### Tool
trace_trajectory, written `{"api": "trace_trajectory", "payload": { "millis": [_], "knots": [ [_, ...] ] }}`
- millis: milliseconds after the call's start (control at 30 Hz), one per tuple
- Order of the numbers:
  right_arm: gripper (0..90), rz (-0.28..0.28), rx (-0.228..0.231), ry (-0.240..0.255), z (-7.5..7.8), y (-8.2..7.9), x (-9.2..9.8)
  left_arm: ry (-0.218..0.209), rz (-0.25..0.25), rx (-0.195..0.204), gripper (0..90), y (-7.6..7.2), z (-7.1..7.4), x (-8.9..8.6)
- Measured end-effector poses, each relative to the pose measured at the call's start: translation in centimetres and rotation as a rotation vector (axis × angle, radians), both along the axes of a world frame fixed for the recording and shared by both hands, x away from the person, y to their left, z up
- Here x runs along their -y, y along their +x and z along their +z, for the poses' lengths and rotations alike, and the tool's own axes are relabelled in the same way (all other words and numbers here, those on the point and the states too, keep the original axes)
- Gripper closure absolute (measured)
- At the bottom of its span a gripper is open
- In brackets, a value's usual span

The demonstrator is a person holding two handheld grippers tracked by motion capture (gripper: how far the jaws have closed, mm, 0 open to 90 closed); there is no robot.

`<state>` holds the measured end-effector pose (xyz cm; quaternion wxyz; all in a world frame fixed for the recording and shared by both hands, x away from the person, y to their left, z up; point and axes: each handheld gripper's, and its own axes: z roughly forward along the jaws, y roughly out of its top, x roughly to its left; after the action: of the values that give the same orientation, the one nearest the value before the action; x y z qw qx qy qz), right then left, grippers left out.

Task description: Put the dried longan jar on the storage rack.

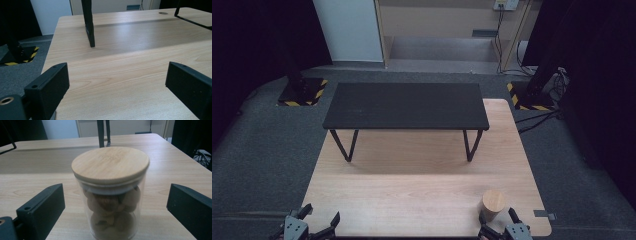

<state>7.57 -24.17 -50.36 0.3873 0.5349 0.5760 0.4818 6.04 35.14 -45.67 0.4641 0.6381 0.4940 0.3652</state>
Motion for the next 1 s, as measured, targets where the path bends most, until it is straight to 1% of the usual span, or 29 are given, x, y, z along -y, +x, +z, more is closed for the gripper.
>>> {"api": "trace_trajectory", "payload": {
  "millis": [67,100,133,167,267,333,467,600,667,767,800,867,1000],
  "knots": [
    [1.9,-0.002,-0.001,-0.005,0.0,0.2,-0.1,-0.001,-0.001,0.000,3.8,0.0,0.0,0.0],
    [1.9,-0.001,-0.007,-0.012,0.2,0.8,-0.4,-0.001,-0.001,0.001,3.8,0.0,0.0,0.1],
    [1.9,-0.001,-0.007,-0.012,0.2,0.8,-0.4,0.000,-0.001,0.001,3.8,0.0,0.0,0.1],
    [2.2,-0.007,-0.010,-0.024,0.3,1.1,-0.7,0.000,-0.003,0.001,3.8,0.0,0.0,0.1],
    [2.8,-0.007,-0.019,-0.034,0.4,1.6,-0.9,0.002,-0.003,-0.001,3.8,0.0,0.0,0.1],
    [4.1,-0.008,-0.026,-0.052,0.4,2.1,-1.3,0.002,-0.001,-0.002,3.8,0.0,0.0,0.1],
    [5.2,-0.012,-0.033,-0.070,0.4,2.5,-1.7,0.004,0.003,-0.006,3.8,0.0,-0.1,0.0],
    [6.1,-0.016,-0.040,-0.072,0.3,2.7,-1.8,0.003,0.003,-0.006,3.9,0.1,-0.1,0.0],
    [11.0,-0.009,-0.056,-0.076,0.4,3.0,-1.7,0.003,0.001,-0.006,3.8,0.1,-0.1,0.0],
    [21.2,-0.002,-0.071,-0.078,0.4,3.2,-1.5,0.001,-0.001,-0.007,3.8,0.1,-0.1,0.0],
    [24.3,-0.008,-0.070,-0.078,0.3,3.2,-1.6,0.000,-0.002,-0.007,3.9,0.1,-0.1,0.0],
    [25.6,-0.010,-0.069,-0.078,0.4,3.2,-1.5,0.000,-0.001,-0.006,3.9,0.1,-0.1,0.0],
    [25.9,-0.013,-0.085,-0.082,0.8,3.1,-1.7,0.000,0.001,-0.005,3.9,0.0,-0.1,0.0]
  ]
}}
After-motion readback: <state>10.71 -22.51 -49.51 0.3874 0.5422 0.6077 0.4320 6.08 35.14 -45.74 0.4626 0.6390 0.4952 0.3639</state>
